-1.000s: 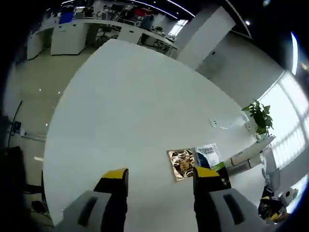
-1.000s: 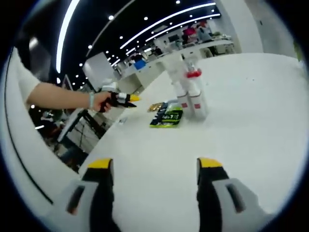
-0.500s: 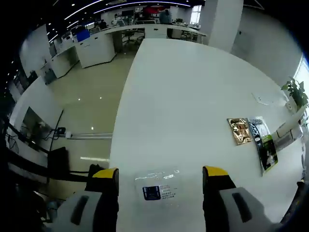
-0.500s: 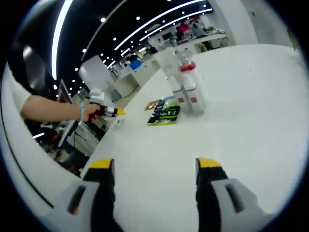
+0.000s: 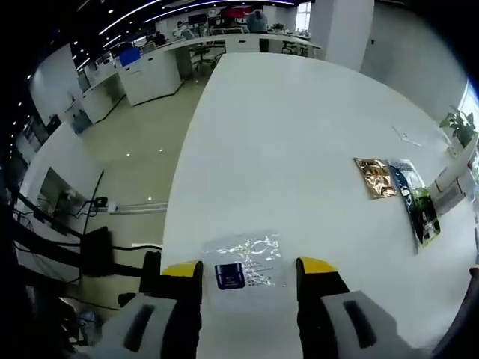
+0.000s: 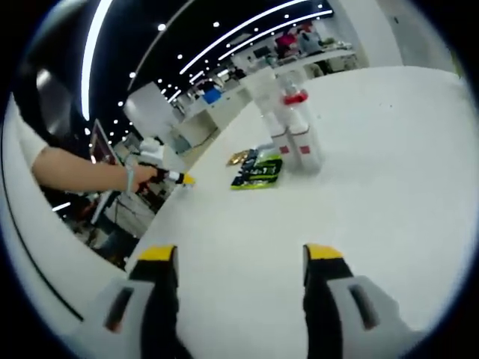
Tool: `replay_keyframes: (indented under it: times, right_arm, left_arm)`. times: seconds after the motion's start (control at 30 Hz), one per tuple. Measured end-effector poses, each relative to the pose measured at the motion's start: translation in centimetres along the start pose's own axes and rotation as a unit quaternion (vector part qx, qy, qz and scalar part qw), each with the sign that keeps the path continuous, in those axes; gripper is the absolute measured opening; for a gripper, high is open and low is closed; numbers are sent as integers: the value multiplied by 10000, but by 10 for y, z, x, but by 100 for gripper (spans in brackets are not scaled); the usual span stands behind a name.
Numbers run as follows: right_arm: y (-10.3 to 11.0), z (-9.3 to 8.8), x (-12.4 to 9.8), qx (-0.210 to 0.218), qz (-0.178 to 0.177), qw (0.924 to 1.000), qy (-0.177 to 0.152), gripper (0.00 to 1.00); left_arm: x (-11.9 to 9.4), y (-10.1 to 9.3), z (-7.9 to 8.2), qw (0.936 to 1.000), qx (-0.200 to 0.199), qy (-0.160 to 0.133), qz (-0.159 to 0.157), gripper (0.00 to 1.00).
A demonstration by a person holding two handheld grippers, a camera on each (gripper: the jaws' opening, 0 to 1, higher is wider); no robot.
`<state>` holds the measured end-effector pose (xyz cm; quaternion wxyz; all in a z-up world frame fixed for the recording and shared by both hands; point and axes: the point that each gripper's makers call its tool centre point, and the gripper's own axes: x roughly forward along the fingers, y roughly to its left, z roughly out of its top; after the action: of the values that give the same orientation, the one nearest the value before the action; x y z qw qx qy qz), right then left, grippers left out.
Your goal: Arrange the skincare products in the storage area until every visible bottle or jar stands upright without overlapping.
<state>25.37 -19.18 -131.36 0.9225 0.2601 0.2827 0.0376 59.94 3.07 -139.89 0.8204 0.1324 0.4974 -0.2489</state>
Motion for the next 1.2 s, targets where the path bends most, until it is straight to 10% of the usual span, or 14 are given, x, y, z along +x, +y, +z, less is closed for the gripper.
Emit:
replay_keyframes:
  times: [0.43, 0.63, 1.2]
  right_arm:
    - [6, 3, -2, -33, 148, 9998, -84, 66]
    - [22, 9, -3, -11, 413, 9990, -189, 63]
    - [66, -5, -8, 251, 1056, 9941, -86, 55]
  left_arm:
    - [-14, -18, -4, 9993, -246, -130, -267, 41]
    - [-42, -65, -6, 9930, -193, -615, -988, 41]
    - [-120, -158, -89, 9727, 9, -1004, -2092, 41]
